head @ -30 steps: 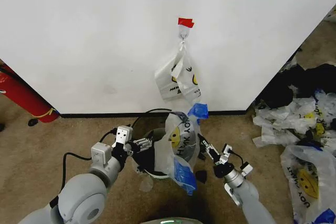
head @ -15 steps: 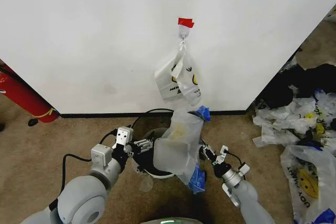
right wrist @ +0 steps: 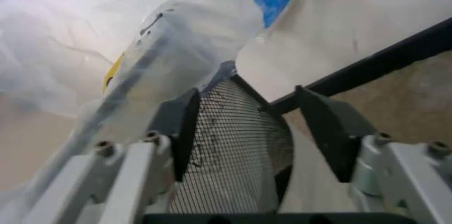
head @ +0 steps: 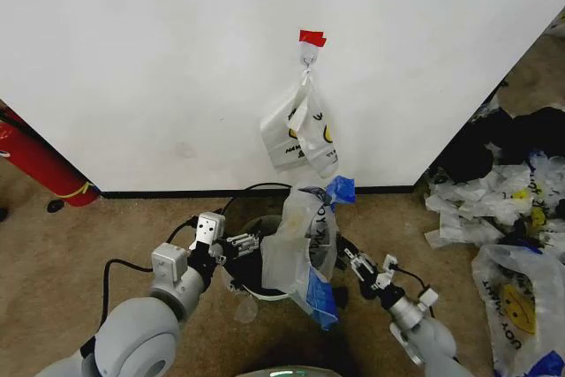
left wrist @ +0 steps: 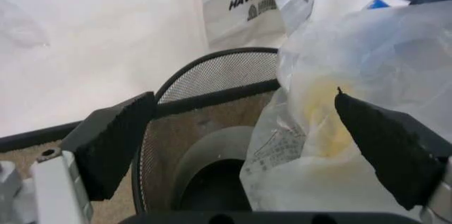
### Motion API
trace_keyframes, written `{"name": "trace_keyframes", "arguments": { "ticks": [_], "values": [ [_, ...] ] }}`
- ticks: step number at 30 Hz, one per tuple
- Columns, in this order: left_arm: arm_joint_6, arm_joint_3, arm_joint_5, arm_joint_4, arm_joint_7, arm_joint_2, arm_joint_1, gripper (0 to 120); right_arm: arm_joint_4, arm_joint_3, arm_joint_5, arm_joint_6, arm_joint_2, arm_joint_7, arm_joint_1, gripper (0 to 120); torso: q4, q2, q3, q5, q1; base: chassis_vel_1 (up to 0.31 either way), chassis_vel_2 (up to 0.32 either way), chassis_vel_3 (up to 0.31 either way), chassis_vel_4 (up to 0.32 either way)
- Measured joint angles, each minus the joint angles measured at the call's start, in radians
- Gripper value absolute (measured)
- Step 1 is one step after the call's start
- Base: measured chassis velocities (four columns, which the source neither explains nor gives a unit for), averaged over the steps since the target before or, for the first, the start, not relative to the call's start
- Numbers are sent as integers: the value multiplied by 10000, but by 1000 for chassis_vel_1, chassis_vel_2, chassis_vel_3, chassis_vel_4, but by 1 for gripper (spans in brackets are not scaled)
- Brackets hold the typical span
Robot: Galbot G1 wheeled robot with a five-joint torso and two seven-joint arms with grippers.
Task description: Pick up the garbage bag from the wall and place it over the trash bin.
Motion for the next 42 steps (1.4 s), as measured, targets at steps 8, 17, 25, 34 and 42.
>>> {"name": "trace_keyframes", "arguments": {
  "ticks": [8,17,25,34,42],
  "values": [
    [0,-34,-37,-296,7,51,-76,100,2665,571,-1436,255,-499,2138,-1295,84,-2,0,-1,0,0,0,0,0,0],
    [6,29,-38,-356,44,48,-82,100,6983,-1301,-3052,715,-1005,8901,-1890,100,1,0,0,-2,0,0,0,0,0],
    [50,52,-39,-359,71,99,-52,100,8452,-2805,-3650,-1107,-963,11496,-1748,100,1,1,-1,-2,0,0,0,0,0],
    [173,136,-41,-213,77,139,-62,100,9179,-3427,-3085,-3659,-970,14277,-1200,88,-1,1,-1,-3,0,0,0,0,0],
    [254,198,-29,-116,76,65,-81,100,9010,-3864,-425,-6150,-1045,16083,513,100,1,0,0,-2,0,0,0,0,0]
  ]
}}
